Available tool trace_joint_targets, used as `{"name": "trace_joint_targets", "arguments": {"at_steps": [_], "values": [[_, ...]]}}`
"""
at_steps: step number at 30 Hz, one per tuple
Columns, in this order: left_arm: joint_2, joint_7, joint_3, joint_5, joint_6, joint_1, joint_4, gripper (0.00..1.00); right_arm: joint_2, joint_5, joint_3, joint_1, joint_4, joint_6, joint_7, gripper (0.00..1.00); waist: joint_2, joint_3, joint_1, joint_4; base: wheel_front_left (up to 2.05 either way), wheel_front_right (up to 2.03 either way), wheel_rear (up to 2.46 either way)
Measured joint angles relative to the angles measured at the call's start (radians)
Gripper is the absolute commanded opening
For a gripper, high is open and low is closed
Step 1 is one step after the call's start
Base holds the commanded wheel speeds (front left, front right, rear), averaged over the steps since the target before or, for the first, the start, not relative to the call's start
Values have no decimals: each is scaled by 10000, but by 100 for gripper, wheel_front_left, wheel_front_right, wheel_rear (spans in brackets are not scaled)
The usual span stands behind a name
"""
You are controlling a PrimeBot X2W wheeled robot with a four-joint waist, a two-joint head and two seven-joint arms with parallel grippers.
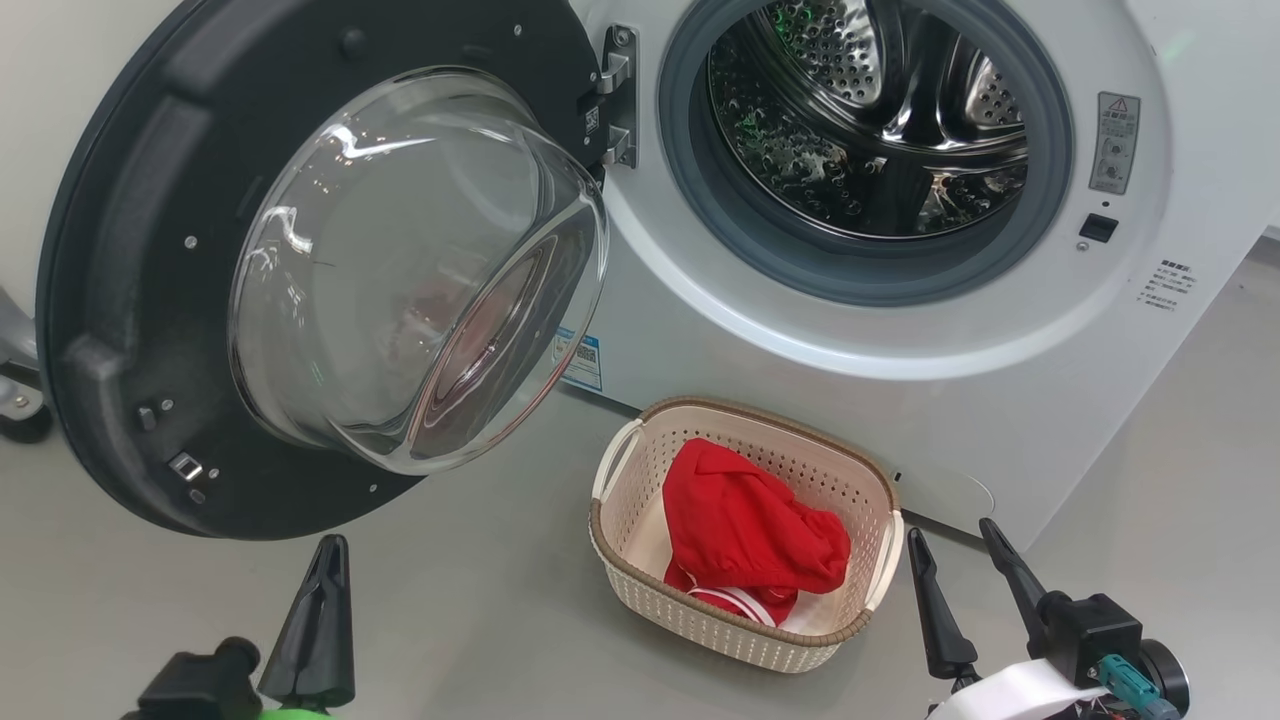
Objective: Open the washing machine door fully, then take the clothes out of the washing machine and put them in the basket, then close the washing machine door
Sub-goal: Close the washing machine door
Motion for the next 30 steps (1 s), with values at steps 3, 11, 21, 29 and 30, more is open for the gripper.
{"name": "trace_joint_targets", "arguments": {"at_steps": [3,11,21,29,30], "values": [[-81,-46,-4,-920,-228,-2,-171,0,0,0,12,-5,23,0,0,100,0,7,0,21,0,0,0],[-188,-61,309,-4297,-842,-1,-389,0,2,0,54,-18,27,-8,0,100,0,34,0,61,0,0,0],[-201,-876,1035,-9812,-1239,-16,-1383,0,2,0,69,-37,8,-12,0,100,0,199,0,77,0,0,0],[-226,-1131,3014,-11612,-1526,-202,-1546,0,-59,-6,56,-167,-104,-84,4,100,0,464,0,100,0,0,0],[-228,-1131,3223,-11739,-1547,-273,-1547,0,-94,-13,42,-175,-127,-84,12,100,0,505,0,106,0,0,0]]}}
